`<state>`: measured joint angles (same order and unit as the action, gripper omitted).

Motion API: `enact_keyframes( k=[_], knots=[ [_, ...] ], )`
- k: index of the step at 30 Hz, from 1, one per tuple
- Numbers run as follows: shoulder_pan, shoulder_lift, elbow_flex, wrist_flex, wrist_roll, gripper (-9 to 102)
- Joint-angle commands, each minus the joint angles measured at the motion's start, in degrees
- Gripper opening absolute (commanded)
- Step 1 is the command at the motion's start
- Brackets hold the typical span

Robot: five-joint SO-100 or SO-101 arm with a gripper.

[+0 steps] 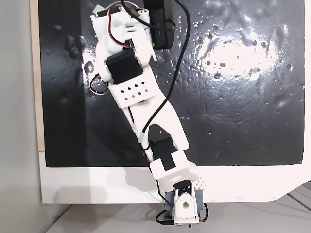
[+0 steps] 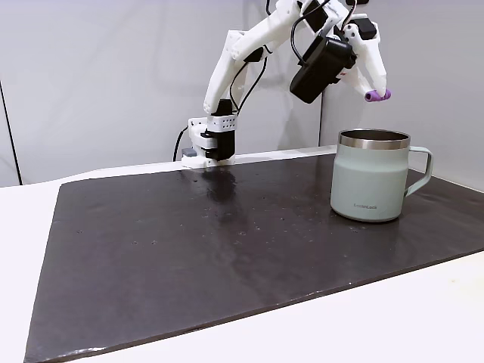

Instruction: Grasp a pengrip and put it in the cup.

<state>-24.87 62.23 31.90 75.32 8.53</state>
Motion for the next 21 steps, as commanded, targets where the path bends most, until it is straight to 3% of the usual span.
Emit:
enact_keyframes(
  k=[1, 4, 9, 21],
  knots=[
    [-0.4, 0.4, -4.1, -1.1, -0.9, 0],
    [-0.4, 0.6, -4.1, -0.3, -1.4, 1],
    [-0.2, 1.4, -4.1, 0.9, -1.5, 26],
    [-2.4, 2.5, -3.7, 1.6, -1.5, 29]
  ],
)
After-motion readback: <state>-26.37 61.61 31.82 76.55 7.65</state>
